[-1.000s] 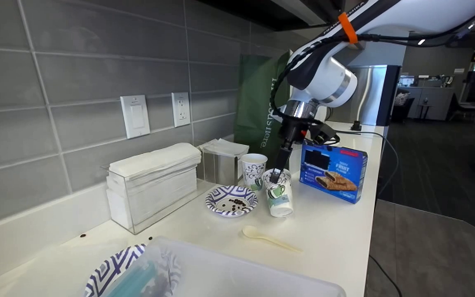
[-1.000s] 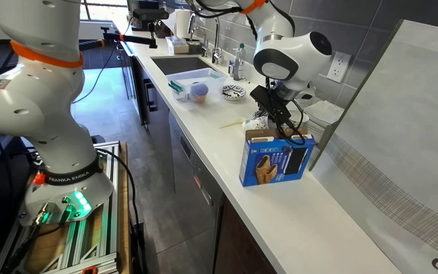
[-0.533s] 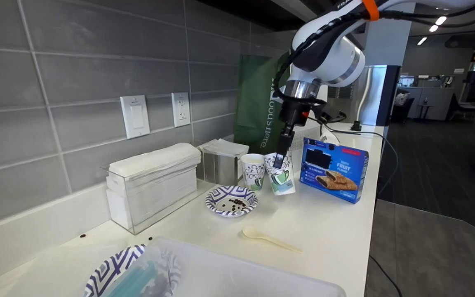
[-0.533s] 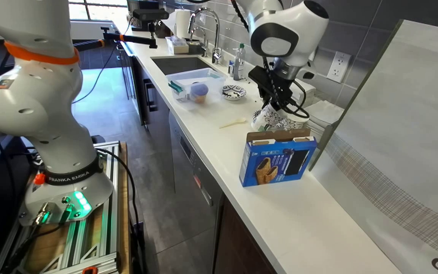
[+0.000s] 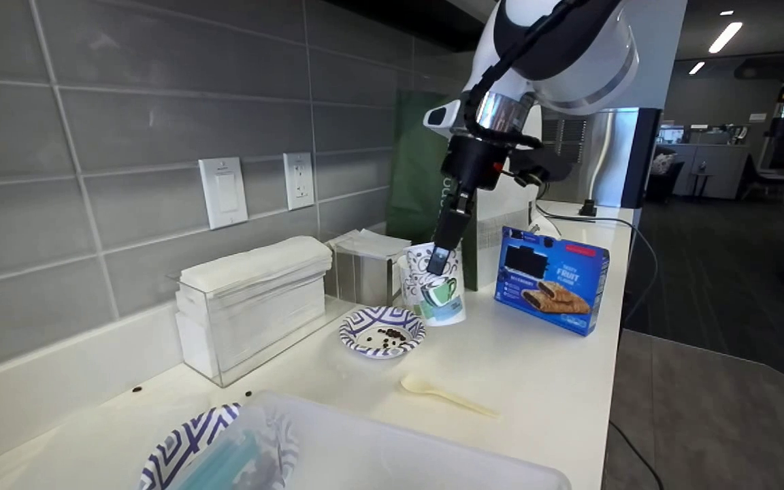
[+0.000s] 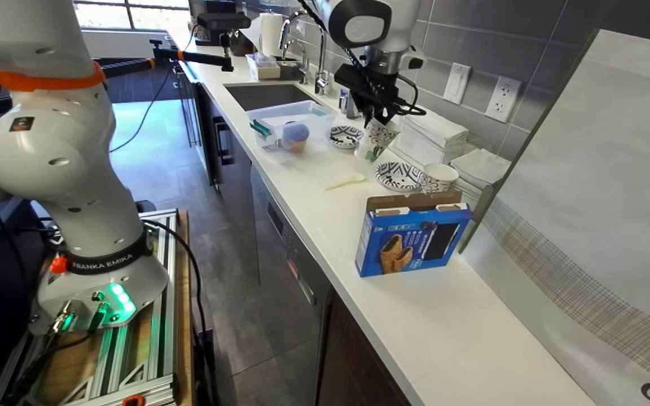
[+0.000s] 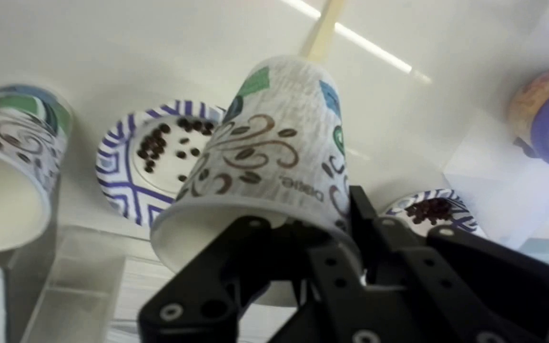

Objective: Place the coffee cup on the left upright.

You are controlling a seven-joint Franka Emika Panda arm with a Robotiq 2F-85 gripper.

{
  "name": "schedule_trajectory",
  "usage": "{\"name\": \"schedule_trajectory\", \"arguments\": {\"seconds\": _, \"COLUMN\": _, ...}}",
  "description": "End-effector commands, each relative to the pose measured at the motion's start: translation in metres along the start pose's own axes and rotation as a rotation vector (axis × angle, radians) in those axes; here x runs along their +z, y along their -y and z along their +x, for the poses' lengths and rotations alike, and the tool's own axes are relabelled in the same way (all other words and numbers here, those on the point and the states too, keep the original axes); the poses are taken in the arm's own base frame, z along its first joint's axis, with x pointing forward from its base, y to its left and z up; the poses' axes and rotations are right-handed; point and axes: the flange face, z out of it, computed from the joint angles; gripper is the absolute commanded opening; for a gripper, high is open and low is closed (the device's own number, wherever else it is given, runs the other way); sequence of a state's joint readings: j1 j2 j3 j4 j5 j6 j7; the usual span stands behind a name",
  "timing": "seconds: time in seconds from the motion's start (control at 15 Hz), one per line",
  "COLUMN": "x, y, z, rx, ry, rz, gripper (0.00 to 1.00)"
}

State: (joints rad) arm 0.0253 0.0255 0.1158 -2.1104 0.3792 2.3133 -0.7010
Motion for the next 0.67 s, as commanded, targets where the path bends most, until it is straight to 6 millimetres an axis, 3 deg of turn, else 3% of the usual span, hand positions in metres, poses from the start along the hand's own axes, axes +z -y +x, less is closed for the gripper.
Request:
{"name": "schedule_trajectory", "arguments": {"seconds": 0.0, "x": 0.019, "y": 0.044, "z": 0.001, "rx": -0.154, "ry": -0.1, "rz": 0.027, "gripper": 0.02}}
{"name": "schedule_trajectory", "arguments": {"seconds": 0.27, "x": 0.057, "y": 0.079, "z": 0.001, "rx": -0.374, "ry": -0.15, "rz": 0.068, "gripper": 0.02}}
{"name": "schedule_trajectory", "arguments": {"seconds": 0.6, "x": 0.092, "y": 0.09, "z": -0.005, "rx": -0.606, "ry": -0.189, "rz": 0.045, "gripper": 0.02}}
